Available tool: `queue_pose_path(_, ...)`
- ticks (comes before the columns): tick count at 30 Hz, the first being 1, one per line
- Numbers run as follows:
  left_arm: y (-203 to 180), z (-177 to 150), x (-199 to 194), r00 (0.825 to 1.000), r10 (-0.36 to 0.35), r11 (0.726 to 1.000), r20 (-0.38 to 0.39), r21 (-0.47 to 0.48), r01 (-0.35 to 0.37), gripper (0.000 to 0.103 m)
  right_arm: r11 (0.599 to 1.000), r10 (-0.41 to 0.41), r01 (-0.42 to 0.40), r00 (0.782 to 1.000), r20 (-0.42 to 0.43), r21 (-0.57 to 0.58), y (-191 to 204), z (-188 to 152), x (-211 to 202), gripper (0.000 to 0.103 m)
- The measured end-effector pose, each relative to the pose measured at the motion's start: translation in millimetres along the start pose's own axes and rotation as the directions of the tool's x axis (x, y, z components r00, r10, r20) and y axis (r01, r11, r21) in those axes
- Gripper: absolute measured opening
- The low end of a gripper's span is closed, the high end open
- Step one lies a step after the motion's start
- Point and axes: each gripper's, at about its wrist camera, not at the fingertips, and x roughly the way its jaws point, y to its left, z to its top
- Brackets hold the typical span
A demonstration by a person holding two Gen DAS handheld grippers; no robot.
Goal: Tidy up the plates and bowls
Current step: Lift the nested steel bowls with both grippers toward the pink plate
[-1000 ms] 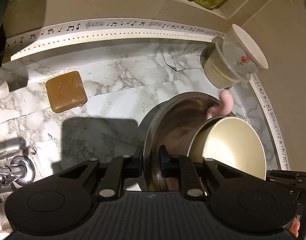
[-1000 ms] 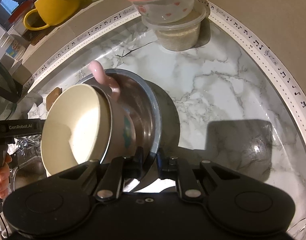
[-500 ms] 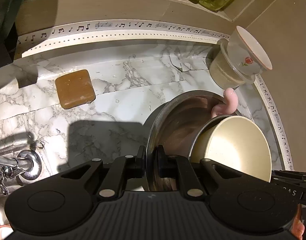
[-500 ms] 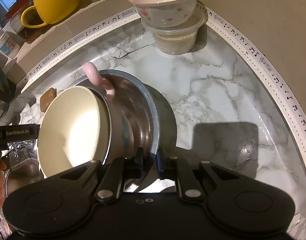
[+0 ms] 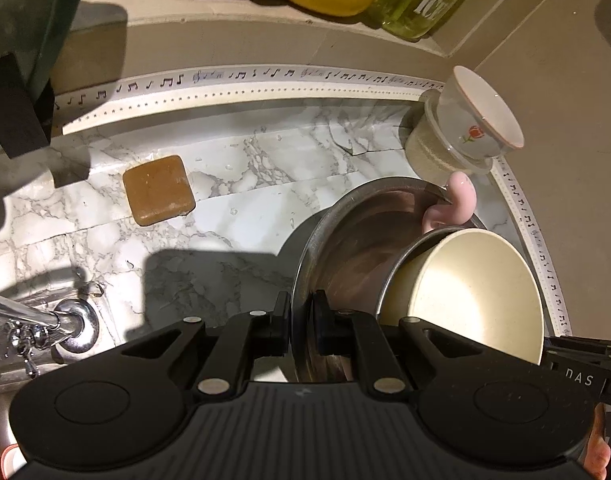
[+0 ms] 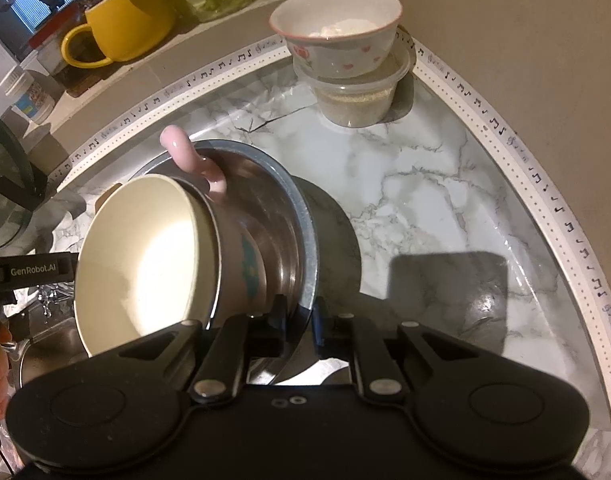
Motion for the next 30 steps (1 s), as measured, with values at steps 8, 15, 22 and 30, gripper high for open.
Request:
queue_pose_path(8,-12.0,3.1,-29.8,1.0,0.002,1.0,0.013,0.029,-0.002,0.01,1.0,-0.01,0.01,1.0,0.017,-0.012,3.6,-6.7,-27.4,0.013)
queue_pose_path(15,-30.4,-2.8,-53.9,1.0,0.007,0.998,0.01,0.07,-0.008,0.01,1.0,-0.016,0.017,0.999,0.035,-0.021,1.2,-16.0,-53.2,0.013)
queue_pose_path(22,-48.5,-15.1,-70.9,1.0,-0.007,0.994,0.004,0.106,0.006,0.01,0.999,-0.041,0.042,0.998,0.055,-0.017,-7.5,-28.5,-79.7,0.013)
queue_pose_path(30,-65.7,-37.1,-77.3,0.999,-0.016,0.989,-0.036,0.147,0.021,0.01,0.998,-0.066,0.066,0.997,0.047,0.009,-18.1,-53.1,-99.9,0.013)
